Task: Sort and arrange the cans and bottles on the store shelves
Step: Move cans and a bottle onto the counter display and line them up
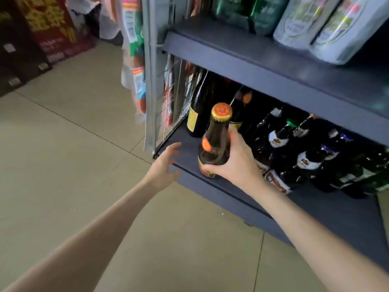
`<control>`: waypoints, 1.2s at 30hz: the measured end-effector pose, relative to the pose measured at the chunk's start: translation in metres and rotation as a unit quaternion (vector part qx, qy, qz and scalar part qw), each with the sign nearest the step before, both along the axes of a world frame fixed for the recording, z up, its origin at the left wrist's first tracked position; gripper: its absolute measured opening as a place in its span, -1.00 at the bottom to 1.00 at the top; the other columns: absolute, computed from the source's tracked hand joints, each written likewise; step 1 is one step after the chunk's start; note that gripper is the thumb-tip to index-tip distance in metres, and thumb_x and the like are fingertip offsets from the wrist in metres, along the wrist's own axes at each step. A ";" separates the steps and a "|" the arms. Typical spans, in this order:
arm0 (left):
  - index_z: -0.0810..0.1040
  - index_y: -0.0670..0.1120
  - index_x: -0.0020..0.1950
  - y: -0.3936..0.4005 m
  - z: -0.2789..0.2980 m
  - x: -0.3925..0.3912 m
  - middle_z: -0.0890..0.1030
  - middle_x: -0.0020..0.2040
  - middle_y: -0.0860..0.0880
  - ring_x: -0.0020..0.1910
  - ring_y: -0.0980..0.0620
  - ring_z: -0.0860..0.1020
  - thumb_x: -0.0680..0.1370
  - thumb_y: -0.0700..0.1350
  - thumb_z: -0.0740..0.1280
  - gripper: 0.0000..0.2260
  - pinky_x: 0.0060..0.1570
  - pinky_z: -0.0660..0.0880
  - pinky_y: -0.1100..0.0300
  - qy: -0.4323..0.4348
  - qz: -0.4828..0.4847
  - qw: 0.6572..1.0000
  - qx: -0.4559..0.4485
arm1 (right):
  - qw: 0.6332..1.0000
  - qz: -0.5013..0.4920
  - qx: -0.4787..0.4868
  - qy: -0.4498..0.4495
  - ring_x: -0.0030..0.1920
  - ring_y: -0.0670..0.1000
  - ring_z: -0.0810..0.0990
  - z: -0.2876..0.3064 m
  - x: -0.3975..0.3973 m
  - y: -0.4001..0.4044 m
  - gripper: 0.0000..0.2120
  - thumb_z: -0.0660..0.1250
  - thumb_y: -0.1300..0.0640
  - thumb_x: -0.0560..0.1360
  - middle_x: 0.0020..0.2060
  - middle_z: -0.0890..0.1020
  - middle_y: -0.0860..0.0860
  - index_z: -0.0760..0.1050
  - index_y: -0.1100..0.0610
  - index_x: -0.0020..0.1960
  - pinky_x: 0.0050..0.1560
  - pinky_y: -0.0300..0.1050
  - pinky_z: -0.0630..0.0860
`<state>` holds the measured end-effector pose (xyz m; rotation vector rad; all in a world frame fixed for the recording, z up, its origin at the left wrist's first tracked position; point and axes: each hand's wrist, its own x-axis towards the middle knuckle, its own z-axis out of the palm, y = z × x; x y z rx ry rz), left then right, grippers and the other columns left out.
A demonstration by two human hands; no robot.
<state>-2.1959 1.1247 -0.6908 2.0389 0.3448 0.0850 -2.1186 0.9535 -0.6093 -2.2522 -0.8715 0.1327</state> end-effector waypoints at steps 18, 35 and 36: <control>0.06 -0.03 0.50 -0.025 -0.050 0.111 0.40 0.35 -0.07 0.30 -0.07 0.40 0.36 -0.07 0.51 -0.15 0.21 0.39 0.06 -0.034 0.086 0.995 -0.027 | 0.997 -0.063 0.041 0.016 0.38 0.03 0.26 -0.032 0.089 0.045 -0.03 0.58 0.07 0.25 0.34 0.27 0.08 0.08 0.16 0.47 0.29 -0.27 0.15; 0.38 -0.28 0.30 -0.019 0.072 0.000 0.46 0.12 -0.27 0.04 -0.31 0.48 0.41 -0.40 0.27 -0.55 -0.02 0.46 -0.09 0.015 0.124 0.976 0.179 | 0.984 -0.011 -0.153 0.091 0.15 -0.09 0.41 0.073 -0.029 -0.058 -0.66 0.31 0.23 0.50 0.10 0.34 -0.16 0.40 0.10 0.26 0.20 -0.12 0.39; 0.40 -0.29 0.26 -0.018 0.097 -0.004 0.47 0.07 -0.28 -0.02 -0.32 0.50 0.38 -0.40 0.26 -0.57 -0.09 0.48 -0.10 0.007 0.111 0.974 0.196 | 0.983 0.006 -0.166 0.082 0.13 -0.11 0.40 0.095 -0.033 -0.063 -0.67 0.30 0.22 0.50 0.10 0.33 -0.18 0.40 0.09 0.25 0.19 -0.20 0.37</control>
